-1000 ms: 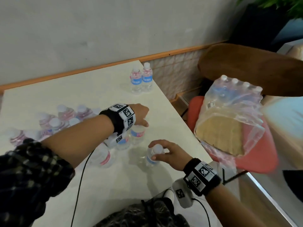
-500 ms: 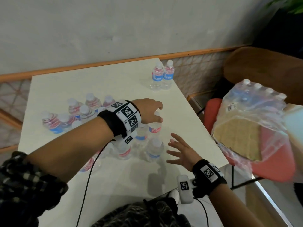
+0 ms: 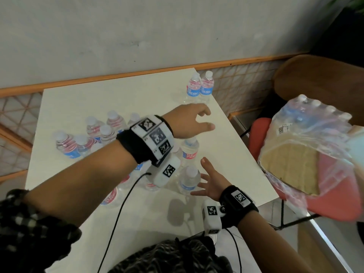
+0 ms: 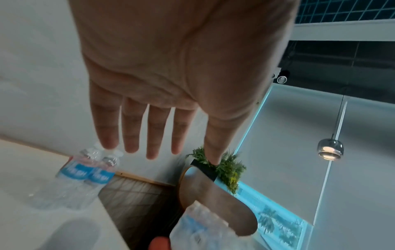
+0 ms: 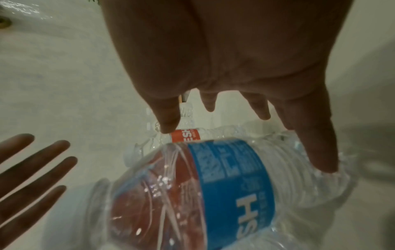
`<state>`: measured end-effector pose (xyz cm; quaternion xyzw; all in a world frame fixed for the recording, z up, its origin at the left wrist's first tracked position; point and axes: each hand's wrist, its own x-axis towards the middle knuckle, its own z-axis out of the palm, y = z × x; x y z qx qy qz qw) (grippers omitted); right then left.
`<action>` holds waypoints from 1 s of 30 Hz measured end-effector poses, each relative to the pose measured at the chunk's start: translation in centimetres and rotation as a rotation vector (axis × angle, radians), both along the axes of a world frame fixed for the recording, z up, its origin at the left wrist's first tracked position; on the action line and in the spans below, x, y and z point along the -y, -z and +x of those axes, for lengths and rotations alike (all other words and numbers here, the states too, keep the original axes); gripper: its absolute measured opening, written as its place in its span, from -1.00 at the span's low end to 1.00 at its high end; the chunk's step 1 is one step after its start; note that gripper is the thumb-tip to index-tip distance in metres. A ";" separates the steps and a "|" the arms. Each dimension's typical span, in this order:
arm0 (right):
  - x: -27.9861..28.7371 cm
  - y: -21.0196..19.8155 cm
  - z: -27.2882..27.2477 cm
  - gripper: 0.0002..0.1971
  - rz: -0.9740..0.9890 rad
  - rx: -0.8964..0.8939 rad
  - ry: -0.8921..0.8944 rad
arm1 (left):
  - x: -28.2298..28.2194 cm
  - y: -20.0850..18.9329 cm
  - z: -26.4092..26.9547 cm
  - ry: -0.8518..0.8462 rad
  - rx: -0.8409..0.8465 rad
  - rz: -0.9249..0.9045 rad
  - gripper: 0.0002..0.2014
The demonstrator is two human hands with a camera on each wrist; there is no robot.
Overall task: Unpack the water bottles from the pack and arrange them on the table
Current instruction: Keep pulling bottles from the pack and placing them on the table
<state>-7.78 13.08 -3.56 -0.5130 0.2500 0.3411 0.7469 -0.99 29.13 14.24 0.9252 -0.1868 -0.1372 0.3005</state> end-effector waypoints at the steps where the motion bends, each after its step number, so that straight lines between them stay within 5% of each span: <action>1: 0.0 0.1 0.1 -0.15 0.002 0.005 -0.007 | 0.3 0.9 -0.6 0.020 0.006 0.036 -0.46; 5: -0.5 -0.3 0.7 -0.29 -0.016 0.060 -0.100 | 0.7 5.4 -2.2 0.114 -0.096 0.424 -0.29; 8: -1.5 -1.0 1.0 -0.16 -0.036 0.103 -0.180 | -0.1 6.4 -2.7 0.156 -0.064 0.562 -0.28; 20: -5.0 0.2 0.9 -0.10 0.024 0.126 -0.195 | -9.4 6.9 -1.3 -0.040 -0.186 0.368 -0.32; 30: -7.8 1.2 0.3 -0.14 0.008 0.171 -0.243 | -8.2 5.6 -2.4 -0.004 -0.198 0.298 -0.33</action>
